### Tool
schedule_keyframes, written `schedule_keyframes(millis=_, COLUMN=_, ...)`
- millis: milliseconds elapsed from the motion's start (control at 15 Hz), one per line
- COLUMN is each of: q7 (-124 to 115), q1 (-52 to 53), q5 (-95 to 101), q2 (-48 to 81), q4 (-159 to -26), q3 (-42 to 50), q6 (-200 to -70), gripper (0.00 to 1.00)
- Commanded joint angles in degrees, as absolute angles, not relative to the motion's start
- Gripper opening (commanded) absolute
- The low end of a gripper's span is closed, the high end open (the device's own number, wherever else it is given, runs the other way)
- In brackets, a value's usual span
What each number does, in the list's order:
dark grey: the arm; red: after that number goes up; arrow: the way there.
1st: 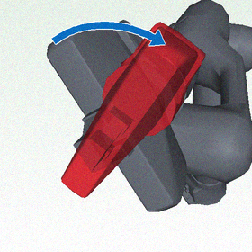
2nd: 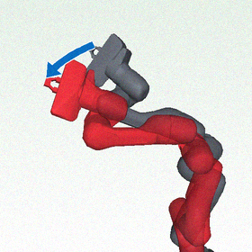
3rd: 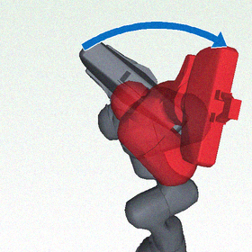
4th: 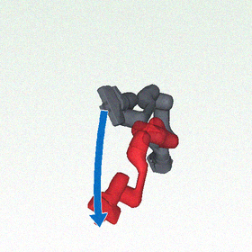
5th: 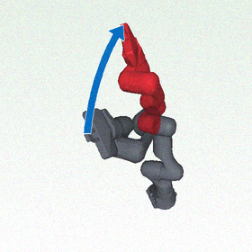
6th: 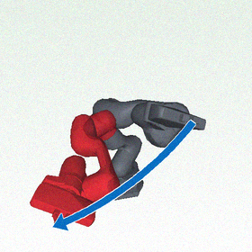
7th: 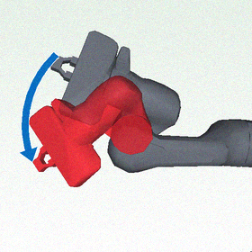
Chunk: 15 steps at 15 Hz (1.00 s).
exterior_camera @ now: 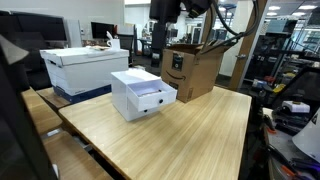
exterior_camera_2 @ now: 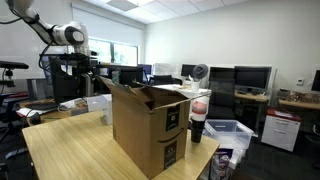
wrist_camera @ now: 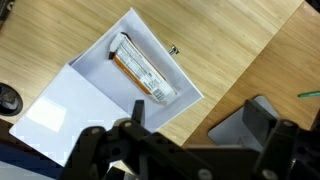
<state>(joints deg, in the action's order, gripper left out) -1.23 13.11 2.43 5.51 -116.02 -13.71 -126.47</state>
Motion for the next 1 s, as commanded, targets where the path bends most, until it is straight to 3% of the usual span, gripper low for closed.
schedule_keyframes(millis=0, q7=-0.7, q1=13.3, q5=3.3, q2=7.2, q4=-114.8, q3=-13.3, q6=-127.6, gripper=1.0)
schedule_keyframes(millis=933, q7=-1.3, q1=13.4, q5=9.0, q2=14.2, q4=-112.6, q3=-11.3, q6=-132.5, gripper=1.0)
